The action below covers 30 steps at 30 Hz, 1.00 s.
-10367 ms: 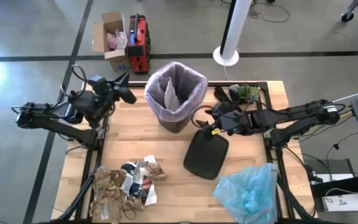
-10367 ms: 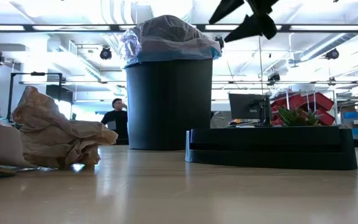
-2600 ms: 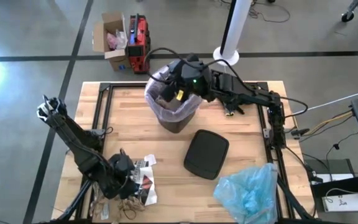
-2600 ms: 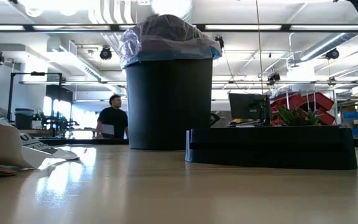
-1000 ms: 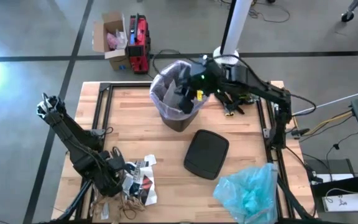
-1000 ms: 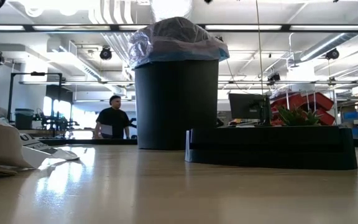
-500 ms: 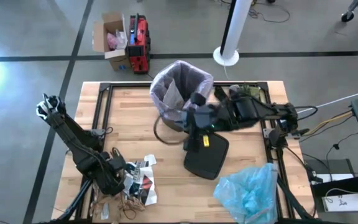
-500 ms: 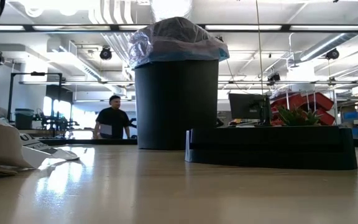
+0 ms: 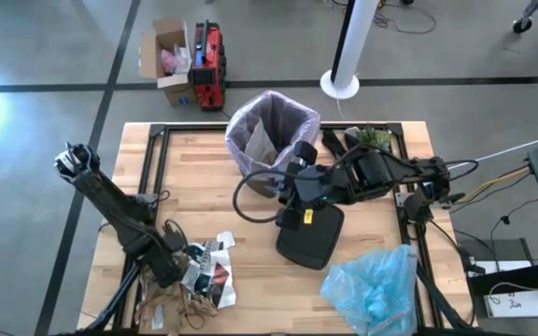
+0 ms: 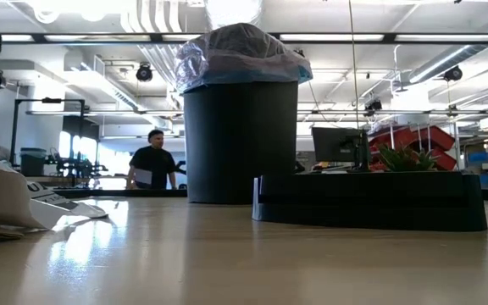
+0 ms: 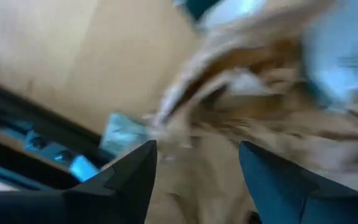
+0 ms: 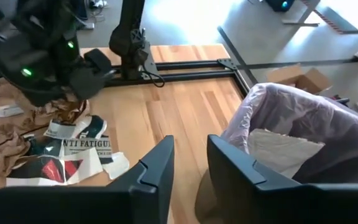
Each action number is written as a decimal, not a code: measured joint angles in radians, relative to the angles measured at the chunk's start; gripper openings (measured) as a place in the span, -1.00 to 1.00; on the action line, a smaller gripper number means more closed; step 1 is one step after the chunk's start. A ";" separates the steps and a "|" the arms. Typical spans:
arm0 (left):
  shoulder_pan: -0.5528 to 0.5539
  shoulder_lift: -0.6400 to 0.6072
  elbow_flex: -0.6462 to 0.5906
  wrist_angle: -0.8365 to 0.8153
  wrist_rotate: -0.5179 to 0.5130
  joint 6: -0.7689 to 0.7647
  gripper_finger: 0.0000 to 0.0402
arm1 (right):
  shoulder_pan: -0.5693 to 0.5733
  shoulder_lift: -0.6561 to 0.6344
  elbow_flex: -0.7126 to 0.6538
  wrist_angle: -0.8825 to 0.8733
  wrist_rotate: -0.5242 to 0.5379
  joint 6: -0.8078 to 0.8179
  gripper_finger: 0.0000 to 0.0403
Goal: Place trash/remove bag and relplace
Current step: Put the brown napkin into the black trash bin
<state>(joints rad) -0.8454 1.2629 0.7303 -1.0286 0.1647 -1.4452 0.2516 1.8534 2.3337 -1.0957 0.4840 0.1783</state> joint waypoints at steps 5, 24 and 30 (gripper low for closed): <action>0.003 0.000 -0.063 0.042 0.034 0.018 0.13 | 0.000 0.000 0.000 0.028 0.012 0.007 -0.46; 0.048 0.004 -0.153 0.241 -0.376 0.080 -0.69 | 0.017 0.000 0.000 0.038 0.014 0.085 -0.45; 0.059 -0.005 -0.009 0.112 -0.510 0.167 -0.93 | 0.017 0.000 0.001 0.038 0.014 0.083 -0.53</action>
<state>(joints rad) -0.7863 1.2583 0.7210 -0.9167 -0.3454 -1.2783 0.2684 1.8538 2.3345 -1.0578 0.4984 0.2615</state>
